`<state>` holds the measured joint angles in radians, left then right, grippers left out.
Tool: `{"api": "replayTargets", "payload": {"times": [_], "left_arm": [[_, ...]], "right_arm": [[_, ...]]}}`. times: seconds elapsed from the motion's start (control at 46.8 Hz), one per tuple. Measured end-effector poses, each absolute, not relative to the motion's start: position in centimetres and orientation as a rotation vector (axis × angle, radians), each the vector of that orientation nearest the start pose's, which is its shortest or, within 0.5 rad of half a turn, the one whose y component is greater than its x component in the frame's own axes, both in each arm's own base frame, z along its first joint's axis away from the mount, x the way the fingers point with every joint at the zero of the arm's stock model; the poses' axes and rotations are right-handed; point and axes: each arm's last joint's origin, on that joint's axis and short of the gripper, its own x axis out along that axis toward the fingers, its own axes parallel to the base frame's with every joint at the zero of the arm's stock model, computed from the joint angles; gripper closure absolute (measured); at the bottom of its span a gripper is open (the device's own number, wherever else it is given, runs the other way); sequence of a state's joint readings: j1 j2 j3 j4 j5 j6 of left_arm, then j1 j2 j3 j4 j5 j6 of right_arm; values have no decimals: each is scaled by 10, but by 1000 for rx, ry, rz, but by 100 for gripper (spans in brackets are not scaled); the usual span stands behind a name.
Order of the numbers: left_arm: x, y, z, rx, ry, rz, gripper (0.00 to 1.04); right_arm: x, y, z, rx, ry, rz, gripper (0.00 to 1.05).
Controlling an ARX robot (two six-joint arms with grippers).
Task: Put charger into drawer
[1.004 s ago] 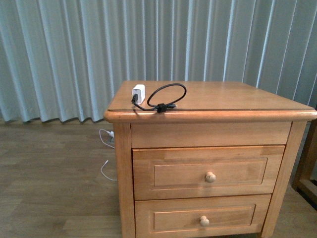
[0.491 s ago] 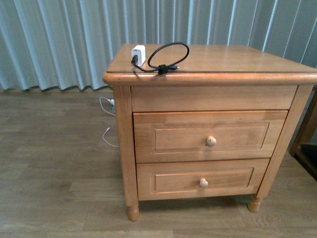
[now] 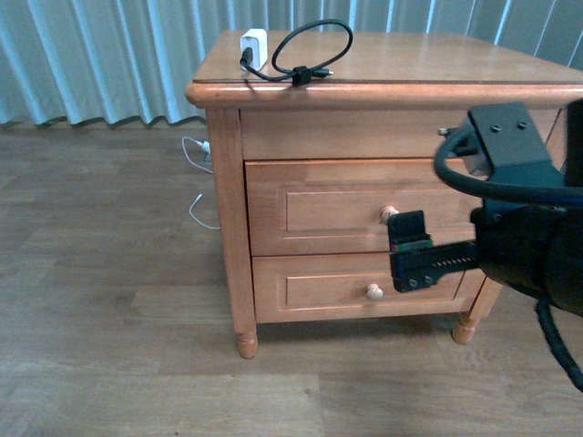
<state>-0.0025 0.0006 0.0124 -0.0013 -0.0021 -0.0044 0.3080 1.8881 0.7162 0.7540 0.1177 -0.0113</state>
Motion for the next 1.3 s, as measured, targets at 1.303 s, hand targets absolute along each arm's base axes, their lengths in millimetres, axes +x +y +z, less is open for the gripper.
{"api": "replayTargets", "payload": {"times": [1.303], "left_arm": [[97, 0, 168, -4, -10, 0, 6]], "right_arm": [[448, 115, 48, -21, 407, 90, 8]]}}
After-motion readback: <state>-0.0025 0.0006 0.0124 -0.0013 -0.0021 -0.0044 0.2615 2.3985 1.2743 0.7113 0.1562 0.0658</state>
